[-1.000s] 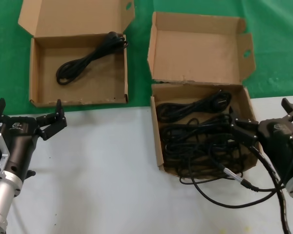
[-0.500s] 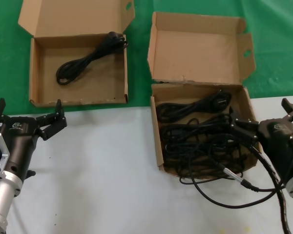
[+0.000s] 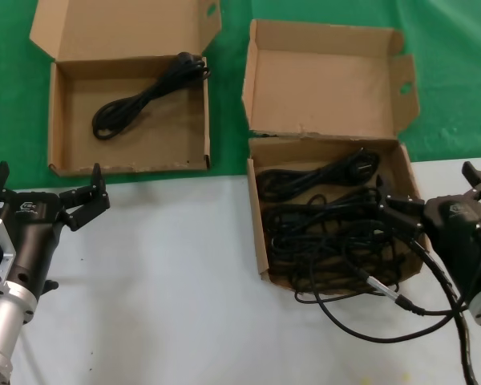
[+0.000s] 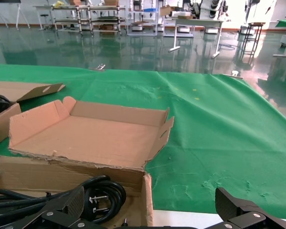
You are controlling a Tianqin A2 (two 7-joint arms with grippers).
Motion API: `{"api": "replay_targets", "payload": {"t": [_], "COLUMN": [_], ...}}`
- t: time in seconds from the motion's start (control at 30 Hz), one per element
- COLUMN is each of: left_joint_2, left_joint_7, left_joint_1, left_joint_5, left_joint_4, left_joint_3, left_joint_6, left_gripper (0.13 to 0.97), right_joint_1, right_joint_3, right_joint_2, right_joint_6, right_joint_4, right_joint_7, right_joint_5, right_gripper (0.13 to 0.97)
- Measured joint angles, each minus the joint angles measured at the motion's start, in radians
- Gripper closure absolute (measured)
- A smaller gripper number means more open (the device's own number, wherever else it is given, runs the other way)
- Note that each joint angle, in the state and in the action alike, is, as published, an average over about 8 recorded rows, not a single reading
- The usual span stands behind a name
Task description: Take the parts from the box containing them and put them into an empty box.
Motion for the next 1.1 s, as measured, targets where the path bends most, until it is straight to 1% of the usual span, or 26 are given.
{"api": "replay_targets", "payload": {"t": [1.1], "left_joint_2": [0.0], "left_joint_7": [0.0], "left_joint_1": [0.0], "left_joint_5": [0.0], "left_joint_4": [0.0], "left_joint_3": [0.0], "left_joint_6": [0.0], "left_gripper": [0.132], "right_joint_1": [0.0], "right_joint_3": [0.0], "right_joint_2": [0.0], "right_joint_6": [0.0], "right_joint_4": [0.0], "right_joint_7": [0.0], "right_joint_5": [0.0], "right_gripper": [0.129]}}
